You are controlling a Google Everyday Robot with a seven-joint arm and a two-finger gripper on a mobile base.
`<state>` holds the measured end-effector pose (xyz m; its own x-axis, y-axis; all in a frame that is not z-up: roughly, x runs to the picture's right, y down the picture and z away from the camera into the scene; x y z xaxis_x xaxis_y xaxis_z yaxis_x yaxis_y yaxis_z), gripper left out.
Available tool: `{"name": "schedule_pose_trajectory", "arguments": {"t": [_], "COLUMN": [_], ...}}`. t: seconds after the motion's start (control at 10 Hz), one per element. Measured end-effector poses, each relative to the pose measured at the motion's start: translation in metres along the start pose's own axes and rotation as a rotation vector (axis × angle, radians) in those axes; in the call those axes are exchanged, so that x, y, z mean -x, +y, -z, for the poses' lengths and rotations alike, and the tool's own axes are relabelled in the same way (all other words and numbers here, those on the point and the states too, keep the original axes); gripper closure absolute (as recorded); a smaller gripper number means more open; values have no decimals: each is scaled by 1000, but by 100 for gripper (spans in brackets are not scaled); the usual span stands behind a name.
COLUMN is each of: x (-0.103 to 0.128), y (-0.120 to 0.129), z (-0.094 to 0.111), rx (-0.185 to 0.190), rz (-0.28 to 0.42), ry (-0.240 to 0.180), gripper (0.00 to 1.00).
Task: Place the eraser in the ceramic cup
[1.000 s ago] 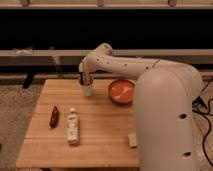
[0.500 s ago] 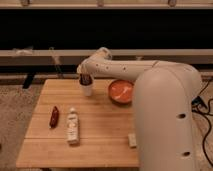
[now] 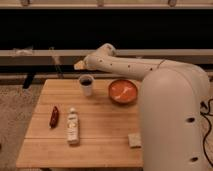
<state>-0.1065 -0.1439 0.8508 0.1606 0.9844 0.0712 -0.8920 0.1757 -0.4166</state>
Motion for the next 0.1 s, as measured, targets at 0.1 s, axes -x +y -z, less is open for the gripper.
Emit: {"name": "schedule_pose_trajectory", "arguments": {"t": [0.1], "x": [6], "y": [-2], "z": [9], "rx": [14], "rz": [15], "ry": [3], "gripper": [20]}}
